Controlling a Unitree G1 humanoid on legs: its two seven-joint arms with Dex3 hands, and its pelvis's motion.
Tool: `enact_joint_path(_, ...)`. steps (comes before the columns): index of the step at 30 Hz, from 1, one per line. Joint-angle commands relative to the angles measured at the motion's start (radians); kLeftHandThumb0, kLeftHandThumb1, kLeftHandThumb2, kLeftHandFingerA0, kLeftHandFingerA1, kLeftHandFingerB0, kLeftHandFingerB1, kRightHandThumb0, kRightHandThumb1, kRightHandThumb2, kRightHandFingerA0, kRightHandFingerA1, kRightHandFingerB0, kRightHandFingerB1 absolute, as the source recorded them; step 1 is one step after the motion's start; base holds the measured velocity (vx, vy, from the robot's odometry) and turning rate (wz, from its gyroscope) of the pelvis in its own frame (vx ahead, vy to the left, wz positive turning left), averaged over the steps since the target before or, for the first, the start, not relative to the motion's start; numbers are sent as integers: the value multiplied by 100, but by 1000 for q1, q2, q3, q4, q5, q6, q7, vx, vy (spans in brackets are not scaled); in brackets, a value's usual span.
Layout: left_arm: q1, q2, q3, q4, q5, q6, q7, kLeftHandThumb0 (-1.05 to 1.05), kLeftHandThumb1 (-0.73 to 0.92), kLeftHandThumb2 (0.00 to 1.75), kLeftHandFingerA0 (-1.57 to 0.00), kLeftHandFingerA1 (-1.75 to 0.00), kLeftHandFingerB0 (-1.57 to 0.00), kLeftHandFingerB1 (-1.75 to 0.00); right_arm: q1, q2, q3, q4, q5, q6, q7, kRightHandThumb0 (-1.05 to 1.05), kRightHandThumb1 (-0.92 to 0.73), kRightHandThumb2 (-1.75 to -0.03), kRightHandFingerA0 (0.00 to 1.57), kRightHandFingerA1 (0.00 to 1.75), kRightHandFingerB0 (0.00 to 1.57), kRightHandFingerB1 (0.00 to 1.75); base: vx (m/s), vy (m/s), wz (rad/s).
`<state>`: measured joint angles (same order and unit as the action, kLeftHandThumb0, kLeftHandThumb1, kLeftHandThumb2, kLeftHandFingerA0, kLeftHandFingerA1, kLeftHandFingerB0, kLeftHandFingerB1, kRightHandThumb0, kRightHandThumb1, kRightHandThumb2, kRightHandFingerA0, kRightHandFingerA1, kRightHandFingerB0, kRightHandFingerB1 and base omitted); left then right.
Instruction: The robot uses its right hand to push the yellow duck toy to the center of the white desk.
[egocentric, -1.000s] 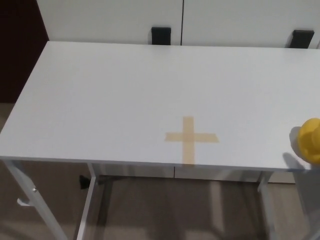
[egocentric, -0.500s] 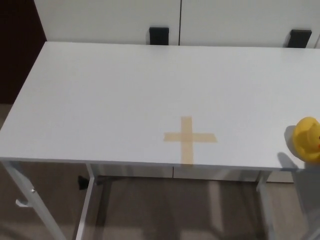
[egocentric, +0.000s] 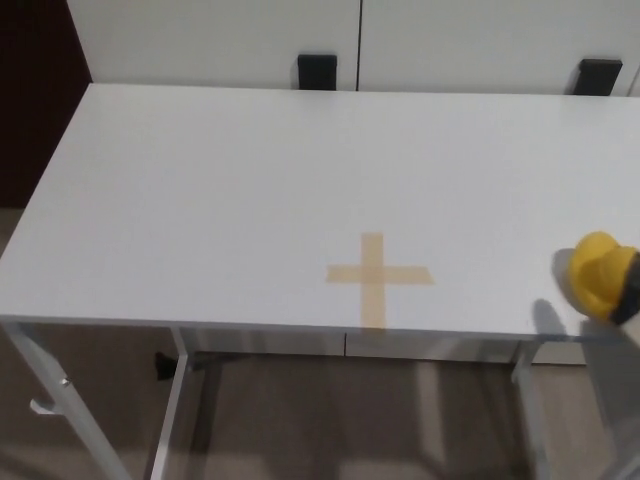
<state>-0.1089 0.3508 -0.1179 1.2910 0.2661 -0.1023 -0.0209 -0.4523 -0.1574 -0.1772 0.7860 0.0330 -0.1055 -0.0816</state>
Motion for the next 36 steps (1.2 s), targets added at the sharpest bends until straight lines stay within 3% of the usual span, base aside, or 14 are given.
enact_joint_path(1, 7, 3, 5, -2, -4, 11, 5, 15, -39, 125, -128, -91, -123, -87, -32, 63, 28, -22, -37, -12, -99, -95, -88, -120, 0, 19, 0, 3, 0, 0, 0)
enact_joint_path(6, 14, 0, 1, -1, 0, 0, 2, 12, -37, 116, -125, -93, -124, -90, -41, 111, 51, -19, -68, -15, -174, -93, -87, -120, 0, 24, 0, 7, 0, 0, 0)
enact_joint_path(12, 9, -1, -5, 1, 5, 5, 1, 6, -36, 114, -125, -92, -125, -87, -45, 151, 66, -19, -69, -27, -191, -100, -92, -119, 0, 16, 0, 0, 0, 0, 0)
enact_joint_path(17, 9, -1, -1, -1, 0, 1, 5, 6, -39, 122, -132, -90, -127, -88, -54, 169, 73, -18, -66, -27, -184, -101, -92, -119, 0, 15, 0, 0, 0, 0, 0)
enact_joint_path(24, 9, -8, -11, 11, 10, 2, 9, 14, -39, 124, -128, -92, -128, -87, -50, 196, 102, -22, -62, -8, -136, -104, -92, -122, 0, 12, 0, 0, 0, 0, 0)
enact_joint_path(25, 12, -10, -9, 10, 7, -1, 9, 16, -43, 131, -129, -91, -128, -85, -48, 201, 108, -21, -61, -14, -125, -104, -92, -122, 0, 13, 0, 1, 0, 0, 0)
enact_joint_path(33, 7, -13, -11, 6, 6, -1, 5, 18, -41, 128, -134, -89, -128, -86, -57, 208, 144, -39, -62, 12, -73, -105, -92, -123, 0, 7, 0, 1, 0, 0, 0)
enact_joint_path(36, 5, -12, -25, 4, 19, 3, 14, 17, -40, 124, -132, -90, -131, -86, -72, 189, 161, -52, -56, 72, -15, -105, -89, -124, 0, 5, 0, 0, 0, 0, 0)
